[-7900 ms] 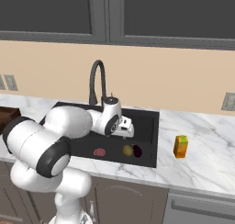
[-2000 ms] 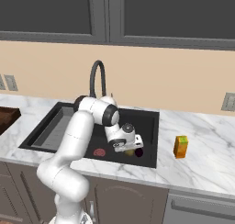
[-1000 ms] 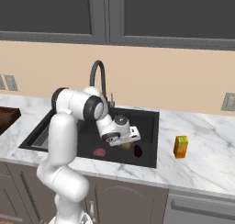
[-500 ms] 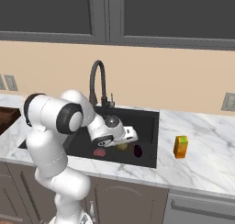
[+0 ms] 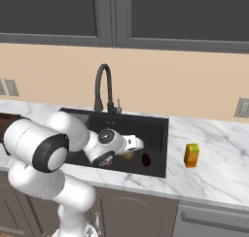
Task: Pick up all produce items and place them in the sink. Turn on the sink faucet to wash them. Then turn the sink off and put them in the tray.
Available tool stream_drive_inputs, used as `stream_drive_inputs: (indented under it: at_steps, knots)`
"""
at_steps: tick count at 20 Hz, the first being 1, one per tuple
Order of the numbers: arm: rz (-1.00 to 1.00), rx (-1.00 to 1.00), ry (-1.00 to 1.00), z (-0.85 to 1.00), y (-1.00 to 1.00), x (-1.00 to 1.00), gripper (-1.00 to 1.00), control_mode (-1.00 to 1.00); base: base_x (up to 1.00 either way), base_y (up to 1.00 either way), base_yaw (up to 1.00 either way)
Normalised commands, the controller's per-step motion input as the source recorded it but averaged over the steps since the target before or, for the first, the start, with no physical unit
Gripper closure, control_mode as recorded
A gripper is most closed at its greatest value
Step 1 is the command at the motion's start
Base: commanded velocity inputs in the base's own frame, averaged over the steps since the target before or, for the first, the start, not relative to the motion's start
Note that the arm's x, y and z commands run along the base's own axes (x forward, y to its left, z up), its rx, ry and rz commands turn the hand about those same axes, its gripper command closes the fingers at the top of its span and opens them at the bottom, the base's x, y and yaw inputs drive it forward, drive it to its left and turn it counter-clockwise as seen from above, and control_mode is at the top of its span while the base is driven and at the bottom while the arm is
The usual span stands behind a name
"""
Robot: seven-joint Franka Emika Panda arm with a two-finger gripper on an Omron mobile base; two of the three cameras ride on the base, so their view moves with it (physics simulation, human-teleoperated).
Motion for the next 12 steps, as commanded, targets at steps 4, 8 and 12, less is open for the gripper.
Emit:
stream_drive_inputs:
  at_steps: [4,8,12]
  knots:
    - [-0.07,0.00,0.17,1.00,0.00,0.00,1.00,-1.00,0.00,0.00,0.00]
    - [-0.05,0.00,0.19,1.00,0.00,-0.03,1.00,-1.00,0.00,0.00,0.00]
    - [-0.04,0.00,0.19,1.00,0.00,-0.12,1.00,-1.00,0.00,0.00,0.00]
